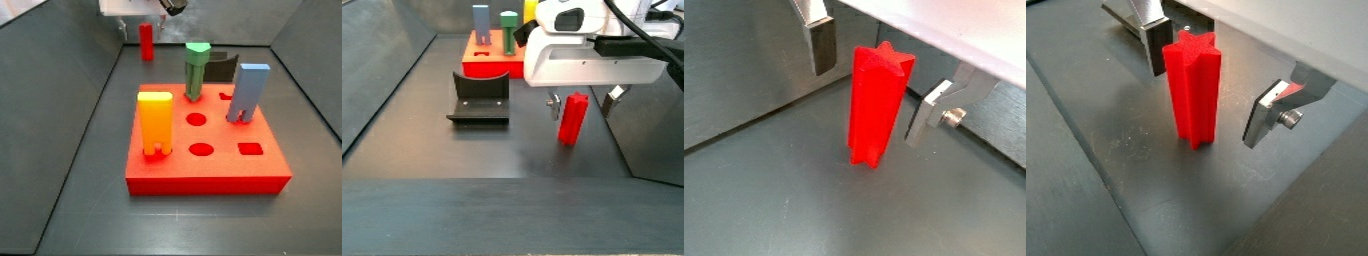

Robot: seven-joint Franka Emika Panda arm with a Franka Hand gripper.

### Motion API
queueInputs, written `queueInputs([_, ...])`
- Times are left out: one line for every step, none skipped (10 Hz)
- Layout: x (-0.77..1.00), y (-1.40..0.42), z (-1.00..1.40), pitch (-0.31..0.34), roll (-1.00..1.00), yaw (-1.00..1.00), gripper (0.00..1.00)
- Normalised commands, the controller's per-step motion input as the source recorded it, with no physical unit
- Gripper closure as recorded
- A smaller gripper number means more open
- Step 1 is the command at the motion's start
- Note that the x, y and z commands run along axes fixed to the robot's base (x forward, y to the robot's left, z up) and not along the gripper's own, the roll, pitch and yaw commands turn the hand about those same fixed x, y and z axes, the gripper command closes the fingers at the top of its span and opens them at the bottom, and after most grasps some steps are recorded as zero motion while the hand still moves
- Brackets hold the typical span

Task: Pick up the star object. Move up. Move to above the board. Insert the star object.
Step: Pick up the star object.

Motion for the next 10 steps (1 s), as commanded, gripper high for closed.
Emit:
queueInputs([0.0, 0.08, -0.01, 0.009, 0.0, 0.03, 0.0])
queueInputs([0.03, 0.04, -0.2, 0.0, 0.0, 0.1, 0.0])
queueInputs([0.0, 0.05, -0.32, 0.0, 0.0, 0.22, 0.0])
queueInputs([0.0, 0.08, -0.29, 0.0, 0.0, 0.34, 0.0])
queueInputs([0.0, 0.0, 0.0, 0.0, 0.0, 0.0, 0.0])
queueInputs([0.0, 0.0, 0.0, 0.0, 0.0, 0.0, 1.0])
queueInputs([0.0, 0.0, 0.0, 0.0, 0.0, 0.0, 1.0])
queueInputs([0.0, 0.0, 0.0, 0.0, 0.0, 0.0, 1.0])
queueInputs([0.0, 0.0, 0.0, 0.0, 0.0, 0.0, 1.0])
queueInputs([0.0, 0.0, 0.0, 0.0, 0.0, 0.0, 1.0])
